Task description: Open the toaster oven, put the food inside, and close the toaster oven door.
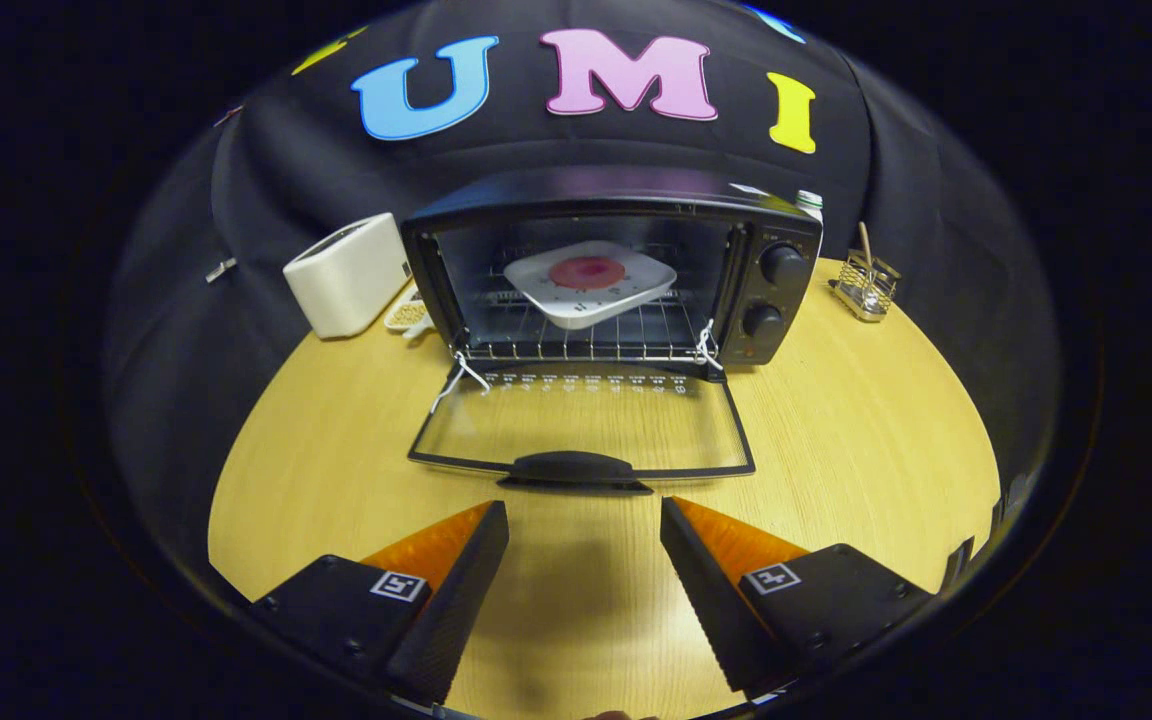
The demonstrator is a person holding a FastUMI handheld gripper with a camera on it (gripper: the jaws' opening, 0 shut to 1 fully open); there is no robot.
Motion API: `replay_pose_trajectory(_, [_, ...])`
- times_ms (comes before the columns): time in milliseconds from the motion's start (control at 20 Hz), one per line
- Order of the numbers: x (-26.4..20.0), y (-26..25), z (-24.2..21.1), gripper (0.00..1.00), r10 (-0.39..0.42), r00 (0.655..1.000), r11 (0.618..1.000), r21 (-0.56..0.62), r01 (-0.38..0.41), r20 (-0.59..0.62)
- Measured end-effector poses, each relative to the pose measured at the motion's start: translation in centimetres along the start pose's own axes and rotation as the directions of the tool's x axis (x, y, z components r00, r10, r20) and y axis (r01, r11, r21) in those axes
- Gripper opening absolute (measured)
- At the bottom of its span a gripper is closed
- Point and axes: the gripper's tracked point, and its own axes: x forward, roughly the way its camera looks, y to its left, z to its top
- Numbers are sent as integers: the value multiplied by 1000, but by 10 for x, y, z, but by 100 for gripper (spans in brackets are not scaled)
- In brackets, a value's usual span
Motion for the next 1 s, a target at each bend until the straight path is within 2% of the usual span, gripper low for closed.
replay_pose_trajectory(200, [22, -10, -19, 99, -34, 997, 996, -83, 28, -71])
replay_pose_trajectory(500, [57, -14, -33, 99, -39, 988, 988, -153, 16, -151])
replay_pose_trajectory(700, [71, -10, -24, 98, -13, 989, 994, -106, -2, -145])
replay_pose_trajectory(1000, [73, -10, -18, 98, -4, 989, 995, -97, -11, -150])
